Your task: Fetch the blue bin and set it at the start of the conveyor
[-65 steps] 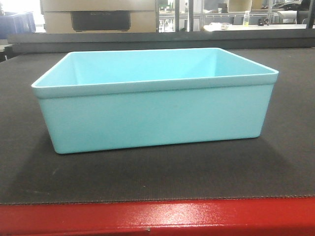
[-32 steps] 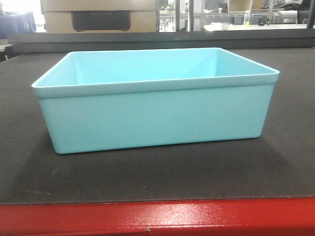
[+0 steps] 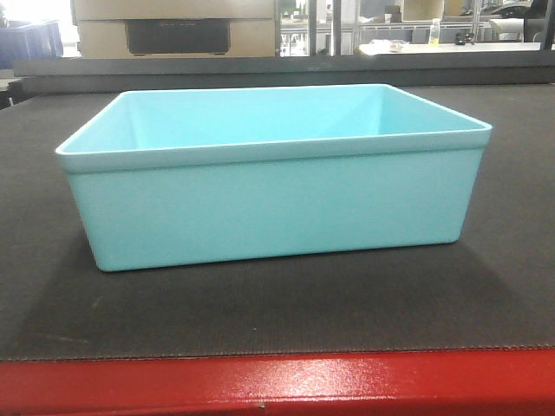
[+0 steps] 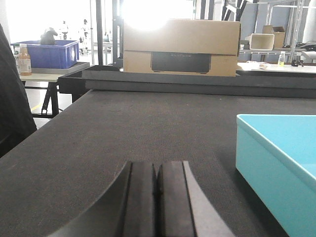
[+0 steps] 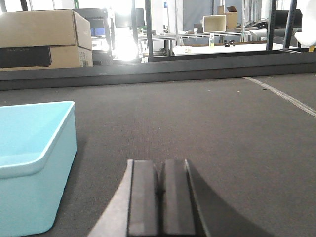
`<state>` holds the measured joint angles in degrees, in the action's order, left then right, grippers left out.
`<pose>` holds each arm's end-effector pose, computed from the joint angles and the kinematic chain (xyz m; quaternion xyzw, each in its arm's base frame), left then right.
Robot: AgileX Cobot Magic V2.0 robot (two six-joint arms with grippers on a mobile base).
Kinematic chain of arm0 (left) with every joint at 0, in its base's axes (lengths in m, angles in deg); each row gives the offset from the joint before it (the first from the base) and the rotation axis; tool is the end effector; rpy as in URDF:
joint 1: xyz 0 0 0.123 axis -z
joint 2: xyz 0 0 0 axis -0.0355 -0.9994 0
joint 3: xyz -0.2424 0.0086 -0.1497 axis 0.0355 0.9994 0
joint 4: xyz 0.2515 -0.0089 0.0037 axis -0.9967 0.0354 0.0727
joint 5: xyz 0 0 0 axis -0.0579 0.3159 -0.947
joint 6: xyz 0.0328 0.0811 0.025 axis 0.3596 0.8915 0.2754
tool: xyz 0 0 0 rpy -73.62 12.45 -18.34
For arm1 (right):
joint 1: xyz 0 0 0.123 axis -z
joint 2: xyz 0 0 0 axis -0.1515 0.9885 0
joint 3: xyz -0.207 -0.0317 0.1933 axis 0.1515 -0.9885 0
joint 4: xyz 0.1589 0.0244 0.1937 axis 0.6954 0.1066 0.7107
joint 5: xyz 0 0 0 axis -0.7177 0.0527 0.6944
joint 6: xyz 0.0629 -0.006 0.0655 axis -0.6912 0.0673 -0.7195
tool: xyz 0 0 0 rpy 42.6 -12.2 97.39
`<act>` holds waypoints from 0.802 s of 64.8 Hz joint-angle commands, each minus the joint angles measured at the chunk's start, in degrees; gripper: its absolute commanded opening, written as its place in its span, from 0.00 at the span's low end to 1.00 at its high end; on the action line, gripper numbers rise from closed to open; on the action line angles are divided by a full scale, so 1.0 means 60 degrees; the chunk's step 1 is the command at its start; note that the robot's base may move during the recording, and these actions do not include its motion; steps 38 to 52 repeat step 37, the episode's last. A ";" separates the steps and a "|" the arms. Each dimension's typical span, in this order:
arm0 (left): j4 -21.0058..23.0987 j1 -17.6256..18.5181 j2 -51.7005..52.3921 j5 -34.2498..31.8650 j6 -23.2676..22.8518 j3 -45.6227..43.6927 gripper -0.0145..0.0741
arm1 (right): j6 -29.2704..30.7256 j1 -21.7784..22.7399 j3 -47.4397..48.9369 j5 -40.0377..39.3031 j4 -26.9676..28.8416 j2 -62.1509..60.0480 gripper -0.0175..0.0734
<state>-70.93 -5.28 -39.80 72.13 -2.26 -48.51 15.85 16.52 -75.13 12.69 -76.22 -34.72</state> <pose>0.0566 0.0033 0.2121 -0.0192 0.6783 0.0209 0.7343 0.0562 -0.0073 0.2092 0.0785 0.6890 -0.0138 0.7203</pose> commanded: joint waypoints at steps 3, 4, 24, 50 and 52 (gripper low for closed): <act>0.0072 -0.0006 0.0055 -0.0193 0.0023 -0.0021 0.04 | 0.0050 0.0044 -0.0014 -0.0243 0.0043 -0.0034 0.02; 0.0072 -0.0006 0.0055 -0.0193 0.0023 -0.0021 0.04 | 0.0050 0.0044 -0.0014 -0.0243 0.0043 -0.0034 0.02; 0.0072 -0.0006 0.0055 -0.0193 0.0023 -0.0021 0.04 | 0.0050 0.0044 -0.0014 -0.0243 0.0043 -0.0034 0.02; 0.0072 -0.0006 0.0055 -0.0193 0.0023 -0.0021 0.04 | 0.0050 0.0044 -0.0014 -0.0243 0.0043 -0.0034 0.02; 0.0072 -0.0006 0.0055 -0.0193 0.0023 -0.0021 0.04 | 0.0050 0.0044 -0.0014 -0.0243 0.0043 -0.0034 0.02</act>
